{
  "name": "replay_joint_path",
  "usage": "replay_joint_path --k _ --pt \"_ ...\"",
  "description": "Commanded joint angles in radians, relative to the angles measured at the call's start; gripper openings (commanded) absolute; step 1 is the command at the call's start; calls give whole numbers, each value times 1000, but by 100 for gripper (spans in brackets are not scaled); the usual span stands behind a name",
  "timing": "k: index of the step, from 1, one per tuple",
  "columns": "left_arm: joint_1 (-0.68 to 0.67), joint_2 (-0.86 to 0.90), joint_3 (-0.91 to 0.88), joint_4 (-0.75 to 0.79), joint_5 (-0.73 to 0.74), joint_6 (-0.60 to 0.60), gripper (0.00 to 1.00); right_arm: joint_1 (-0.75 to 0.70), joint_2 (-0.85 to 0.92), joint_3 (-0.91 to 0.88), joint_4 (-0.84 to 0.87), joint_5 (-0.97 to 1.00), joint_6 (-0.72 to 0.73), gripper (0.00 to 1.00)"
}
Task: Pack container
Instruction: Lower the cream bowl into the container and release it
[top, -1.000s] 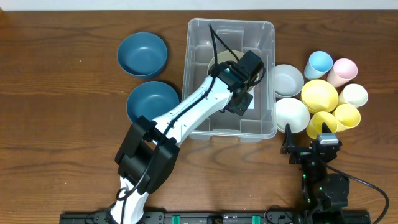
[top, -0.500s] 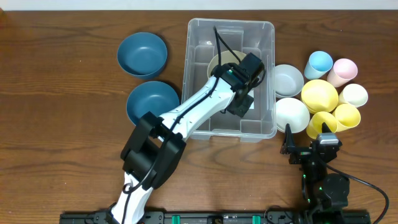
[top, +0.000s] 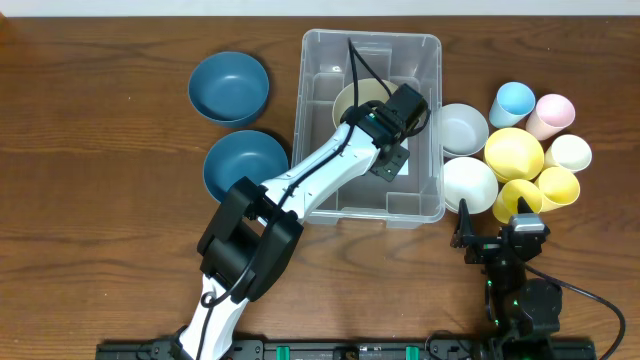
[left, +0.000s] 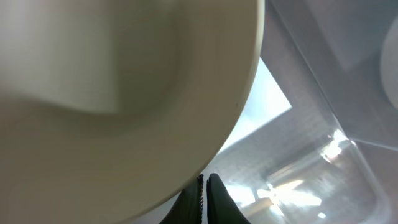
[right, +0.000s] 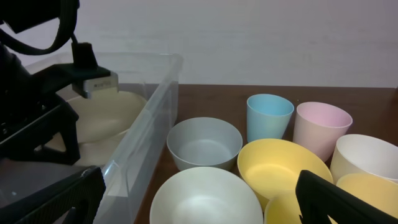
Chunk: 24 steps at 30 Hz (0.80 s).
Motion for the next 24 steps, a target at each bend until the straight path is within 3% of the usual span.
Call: replay_joint_path --k 1,24 --pt "2 10 -6 15 -57 68 6 -11 -6 -2 -4 0 -12 99" --pt "85 4 -6 122 -31 105 6 -11 -6 -2 -4 0 -12 99"
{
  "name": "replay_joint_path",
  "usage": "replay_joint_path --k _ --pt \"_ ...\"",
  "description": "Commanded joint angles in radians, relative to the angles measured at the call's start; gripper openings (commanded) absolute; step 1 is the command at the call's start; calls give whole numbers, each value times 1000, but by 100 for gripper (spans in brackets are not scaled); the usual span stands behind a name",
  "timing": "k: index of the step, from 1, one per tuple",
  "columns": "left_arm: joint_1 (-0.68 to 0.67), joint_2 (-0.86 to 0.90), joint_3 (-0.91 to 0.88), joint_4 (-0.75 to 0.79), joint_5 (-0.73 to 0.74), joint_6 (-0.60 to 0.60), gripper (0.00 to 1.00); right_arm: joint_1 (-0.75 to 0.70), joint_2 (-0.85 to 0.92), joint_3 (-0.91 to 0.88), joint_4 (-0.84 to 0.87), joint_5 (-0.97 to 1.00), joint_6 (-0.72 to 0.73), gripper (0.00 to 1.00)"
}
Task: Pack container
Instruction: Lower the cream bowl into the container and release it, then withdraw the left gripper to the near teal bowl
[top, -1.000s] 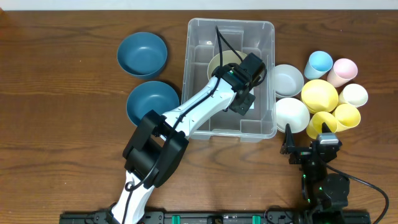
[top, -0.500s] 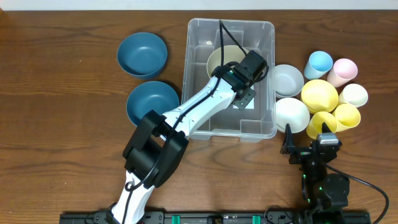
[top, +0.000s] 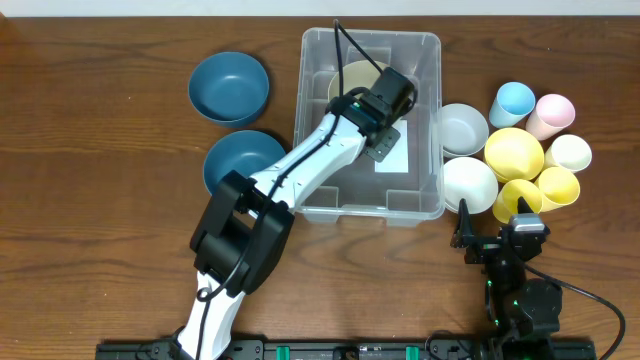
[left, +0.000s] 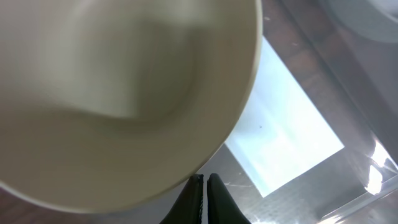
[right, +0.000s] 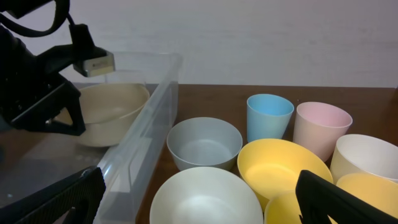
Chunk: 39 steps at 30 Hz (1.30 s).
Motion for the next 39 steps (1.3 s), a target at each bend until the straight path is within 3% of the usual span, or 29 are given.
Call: replay_joint_path --k 1,15,21,26,28,31,33,39 --pt "11 -3 -6 -3 30 6 6 -11 -6 -2 -4 0 -12 99" --pt "-9 -273 -5 -134 65 -58 6 -11 -6 -2 -4 0 -12 99" --pt "23 -436 -5 -229 -104 -58 6 -11 -6 -2 -4 0 -12 99" --pt "134 -513 -5 -356 -174 -119 8 -11 -6 -2 -4 0 -12 99" --pt "209 -523 -5 -414 -174 -175 24 -11 -6 -2 -4 0 -12 99" --pt "323 -518 -9 -488 -166 -264 25 -11 -6 -2 -4 0 -12 99" --pt "406 -516 -24 -515 -131 -296 47 -11 -6 -2 -4 0 -12 99" --pt "640 -516 -122 -489 84 -294 49 -11 -6 -2 -4 0 -12 99"
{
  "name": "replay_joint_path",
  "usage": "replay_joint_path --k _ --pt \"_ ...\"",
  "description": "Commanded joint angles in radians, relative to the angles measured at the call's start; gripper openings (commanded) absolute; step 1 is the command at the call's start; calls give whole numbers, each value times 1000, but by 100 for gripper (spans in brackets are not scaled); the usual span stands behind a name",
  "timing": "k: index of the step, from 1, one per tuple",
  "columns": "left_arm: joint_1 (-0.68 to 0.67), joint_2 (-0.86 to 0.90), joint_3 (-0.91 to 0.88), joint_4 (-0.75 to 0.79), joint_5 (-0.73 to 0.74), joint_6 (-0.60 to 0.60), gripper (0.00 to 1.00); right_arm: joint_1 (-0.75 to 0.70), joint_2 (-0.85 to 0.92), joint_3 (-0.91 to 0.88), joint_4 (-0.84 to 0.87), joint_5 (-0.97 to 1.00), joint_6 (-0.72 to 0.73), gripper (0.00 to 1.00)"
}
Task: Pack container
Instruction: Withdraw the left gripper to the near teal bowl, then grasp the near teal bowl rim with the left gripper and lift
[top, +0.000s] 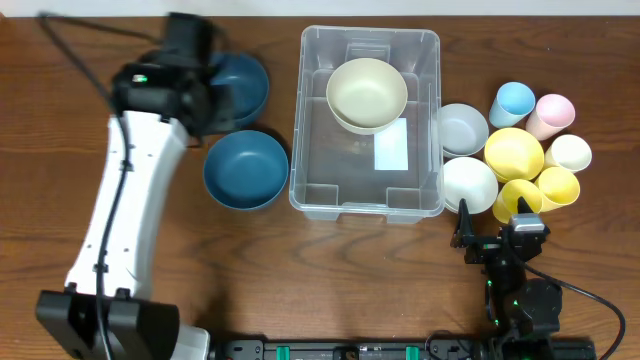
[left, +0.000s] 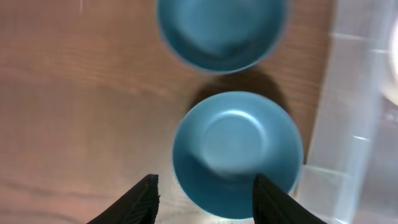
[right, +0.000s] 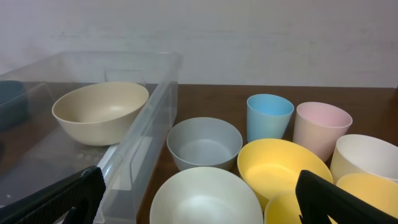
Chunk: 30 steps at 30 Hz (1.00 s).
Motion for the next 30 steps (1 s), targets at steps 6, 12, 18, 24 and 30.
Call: replay_joint_path --k 6,12,18,24,30 --pt "210 1 -243 132 233 -8 59 -11 -6 -2 -4 0 -12 99" --pt "229 1 -462 312 355 8 72 -11 -6 -2 -4 0 -12 99" --pt "229 1 -574 403 356 7 72 -11 -6 -2 -4 0 -12 99" --pt "229 3 -641 460 353 7 72 -11 -6 -2 -4 0 -12 99" --pt "229 3 -660 468 353 7 71 -11 -6 -2 -4 0 -12 99"
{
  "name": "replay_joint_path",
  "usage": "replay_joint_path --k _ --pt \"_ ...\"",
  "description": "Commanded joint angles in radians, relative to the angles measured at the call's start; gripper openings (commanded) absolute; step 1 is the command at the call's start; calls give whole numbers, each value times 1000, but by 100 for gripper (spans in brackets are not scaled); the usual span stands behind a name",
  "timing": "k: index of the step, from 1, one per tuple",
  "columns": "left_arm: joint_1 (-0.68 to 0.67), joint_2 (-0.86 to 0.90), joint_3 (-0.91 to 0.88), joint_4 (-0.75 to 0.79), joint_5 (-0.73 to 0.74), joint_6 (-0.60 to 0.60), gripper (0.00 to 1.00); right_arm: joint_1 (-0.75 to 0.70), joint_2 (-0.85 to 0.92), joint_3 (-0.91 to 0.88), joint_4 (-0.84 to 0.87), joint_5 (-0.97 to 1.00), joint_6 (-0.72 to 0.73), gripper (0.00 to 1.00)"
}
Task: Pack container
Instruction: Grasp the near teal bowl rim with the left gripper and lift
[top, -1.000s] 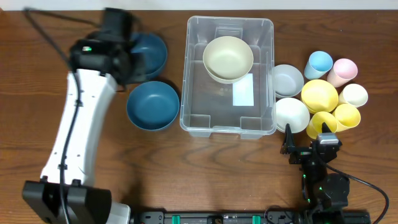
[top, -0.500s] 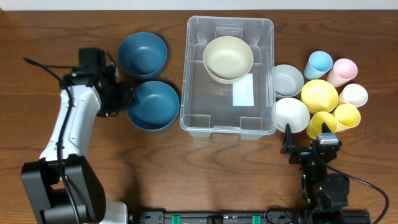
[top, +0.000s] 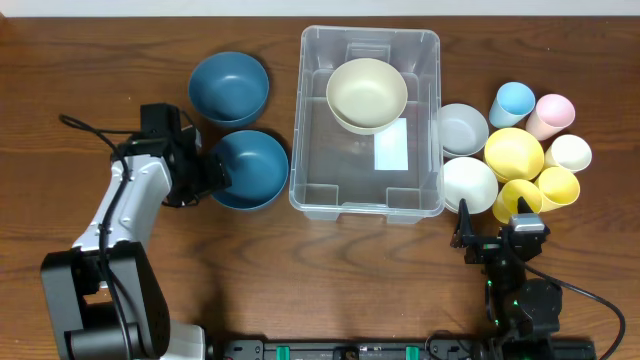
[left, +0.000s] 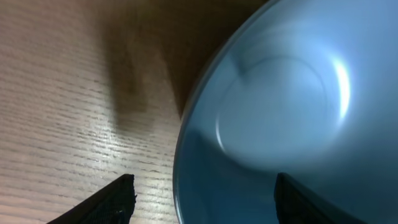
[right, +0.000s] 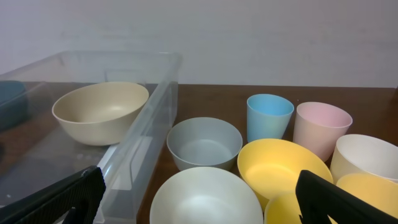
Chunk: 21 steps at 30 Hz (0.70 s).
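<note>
The clear plastic container (top: 300, 120) stands mid-table with a beige bowl (top: 367, 92) in its far half and a white label on its floor. Two dark blue bowls lie to its left, one far (top: 228, 87) and one near (top: 250, 168). My left gripper (top: 205, 177) is open and low at the near bowl's left rim (left: 186, 155). One finger is outside over the wood, the other inside the bowl. My right gripper (top: 497, 238) is open near the front edge, behind the white bowl (right: 205, 196), holding nothing.
Right of the container sit a grey bowl (top: 462, 127), a white bowl (top: 470, 183) and a yellow bowl (top: 513, 152). Light blue (top: 515, 100), pink (top: 553, 112), cream (top: 568, 152) and yellow (top: 558, 185) cups stand beside them. Bare wood lies left and front.
My left gripper was open high over the two blue bowls. Now it is low at the near blue bowl's left rim, still open, astride the rim. The right arm has not moved.
My left gripper was shut on the beige bowl's rim inside the container, then held it further back in the container. Later the bowl lay in the container's far half and the gripper was open above the blue bowls. Now it straddles the near blue bowl's rim.
</note>
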Motion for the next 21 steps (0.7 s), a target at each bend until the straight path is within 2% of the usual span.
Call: replay_joint_path --k 1,6,14,15,18,21 --pt "2 3 -6 2 13 6 68 -11 -6 -2 -4 0 -12 99" --pt "2 4 -24 17 13 1 63 -11 -6 -2 -4 0 -12 99" --pt "2 4 -105 108 12 -25 61 -11 -6 -2 -4 0 -12 99" --pt "2 4 -105 108 13 -25 56 -11 -6 -2 -4 0 -12 99" --pt "3 4 -100 110 12 -30 28 -11 -6 -2 -4 0 -12 99" --pt "3 4 -93 110 13 -59 21 -11 -6 -2 -4 0 -12 99"
